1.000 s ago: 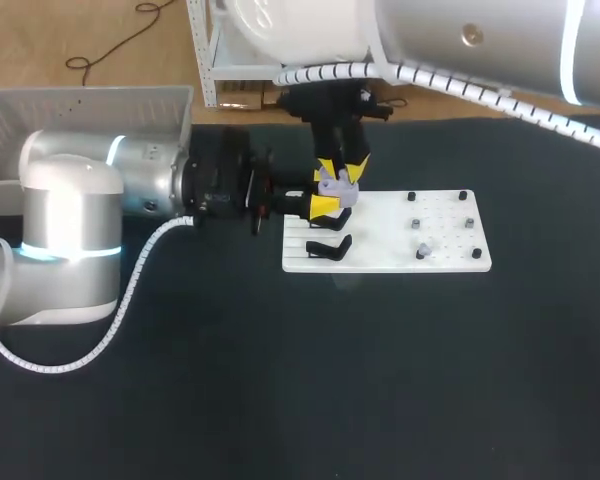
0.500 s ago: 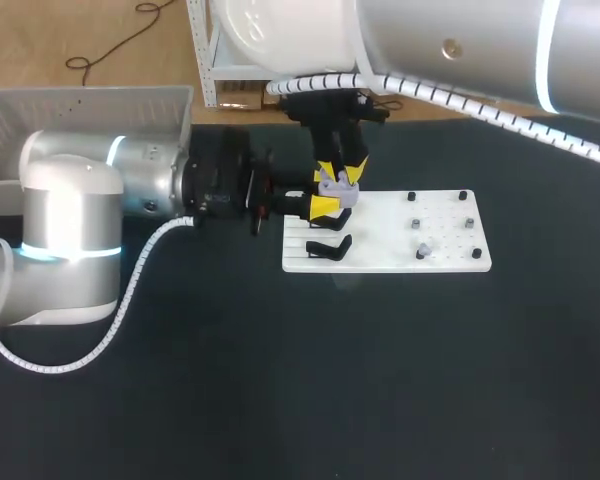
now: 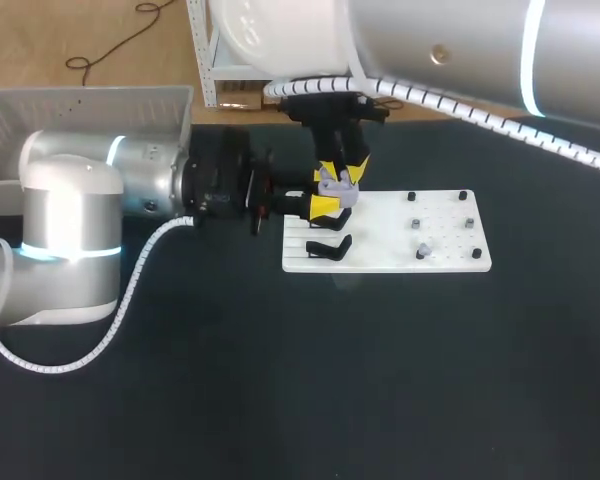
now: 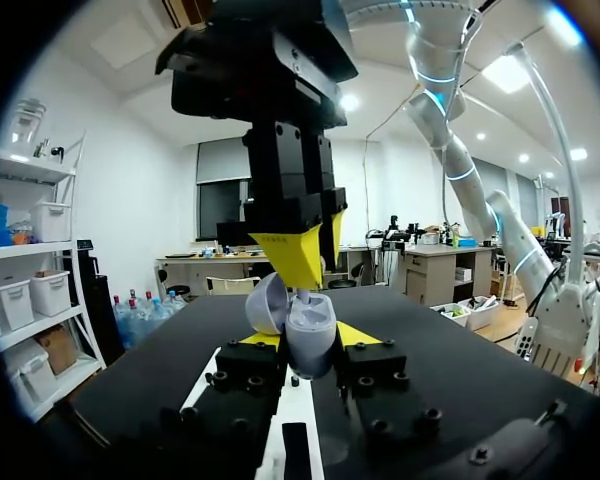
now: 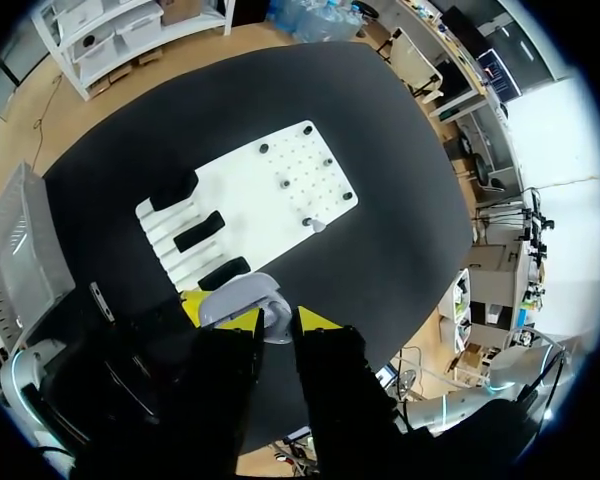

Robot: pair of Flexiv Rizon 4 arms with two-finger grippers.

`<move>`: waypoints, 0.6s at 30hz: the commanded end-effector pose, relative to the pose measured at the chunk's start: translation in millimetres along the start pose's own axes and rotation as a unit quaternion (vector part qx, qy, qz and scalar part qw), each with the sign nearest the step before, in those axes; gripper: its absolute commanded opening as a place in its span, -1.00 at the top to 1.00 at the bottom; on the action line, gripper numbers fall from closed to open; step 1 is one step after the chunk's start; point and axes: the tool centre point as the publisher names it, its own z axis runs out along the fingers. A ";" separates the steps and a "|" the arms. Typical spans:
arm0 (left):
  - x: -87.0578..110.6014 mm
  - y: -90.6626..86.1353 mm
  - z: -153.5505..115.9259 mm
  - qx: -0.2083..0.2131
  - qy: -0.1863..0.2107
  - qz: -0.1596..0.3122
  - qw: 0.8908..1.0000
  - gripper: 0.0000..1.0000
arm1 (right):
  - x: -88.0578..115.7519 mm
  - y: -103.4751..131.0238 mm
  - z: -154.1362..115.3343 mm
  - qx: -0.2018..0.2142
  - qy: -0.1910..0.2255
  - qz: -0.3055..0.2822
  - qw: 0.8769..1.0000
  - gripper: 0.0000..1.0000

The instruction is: Pick up each earbud case from the left stands, insert the matching earbuds, close the lid, and place the case in the box.

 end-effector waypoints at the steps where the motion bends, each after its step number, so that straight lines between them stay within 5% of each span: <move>1: 0.5 -0.6 0.2 -0.002 0.000 0.001 1.000 1.00 | -1.9 3.9 1.4 0.007 0.003 0.003 1.000 1.00; 3: 0.5 -0.6 0.2 -0.002 0.000 0.001 1.000 1.00 | -2.3 4.3 2.3 0.009 0.006 0.005 1.000 1.00; 6: 0.5 -0.6 0.2 -0.002 0.000 0.001 1.000 1.00 | -1.2 3.0 1.8 0.007 0.010 0.006 1.000 -0.55; 8: 0.5 -0.6 0.2 -0.002 0.000 0.001 1.000 1.00 | 0.9 -0.3 -1.4 0.001 0.010 0.007 1.000 -0.95; 14: 0.5 -0.6 0.2 -0.002 0.000 0.001 1.000 1.00 | 10.5 -21.5 -17.9 -0.048 0.015 0.006 0.999 -0.98; 18: 0.5 -0.6 0.2 -0.002 0.000 0.001 1.000 1.00 | 13.6 -43.2 -28.4 -0.103 0.014 0.008 0.995 -0.44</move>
